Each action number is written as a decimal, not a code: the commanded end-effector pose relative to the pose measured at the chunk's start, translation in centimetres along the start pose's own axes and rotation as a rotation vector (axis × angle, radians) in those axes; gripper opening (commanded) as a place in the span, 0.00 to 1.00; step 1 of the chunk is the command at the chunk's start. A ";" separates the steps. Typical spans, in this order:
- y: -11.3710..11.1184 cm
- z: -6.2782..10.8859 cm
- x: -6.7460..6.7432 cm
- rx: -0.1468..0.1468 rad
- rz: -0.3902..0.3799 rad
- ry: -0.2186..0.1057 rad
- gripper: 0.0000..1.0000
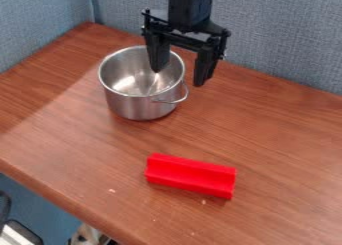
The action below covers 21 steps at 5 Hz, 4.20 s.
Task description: Put the red object in the metal pot
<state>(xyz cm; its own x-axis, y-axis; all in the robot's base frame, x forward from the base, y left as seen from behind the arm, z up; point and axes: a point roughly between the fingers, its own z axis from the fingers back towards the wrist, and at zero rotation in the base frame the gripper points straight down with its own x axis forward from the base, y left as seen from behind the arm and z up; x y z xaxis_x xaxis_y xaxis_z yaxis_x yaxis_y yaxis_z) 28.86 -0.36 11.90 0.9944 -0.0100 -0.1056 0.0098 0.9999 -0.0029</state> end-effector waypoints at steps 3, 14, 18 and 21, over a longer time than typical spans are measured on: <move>-2.9 -0.6 -1.9 0.022 -0.288 -0.034 1.00; -7.2 -11.7 -3.7 0.076 -0.790 -0.059 1.00; -7.2 -9.5 -4.2 0.067 -0.795 -0.062 1.00; -6.3 -3.7 -3.8 0.108 -0.675 -0.025 0.00</move>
<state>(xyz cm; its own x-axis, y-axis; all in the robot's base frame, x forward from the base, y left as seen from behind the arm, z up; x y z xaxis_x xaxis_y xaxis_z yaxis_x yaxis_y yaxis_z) 23.98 -6.96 7.41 0.7562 -0.6411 -0.1308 0.6478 0.7617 0.0121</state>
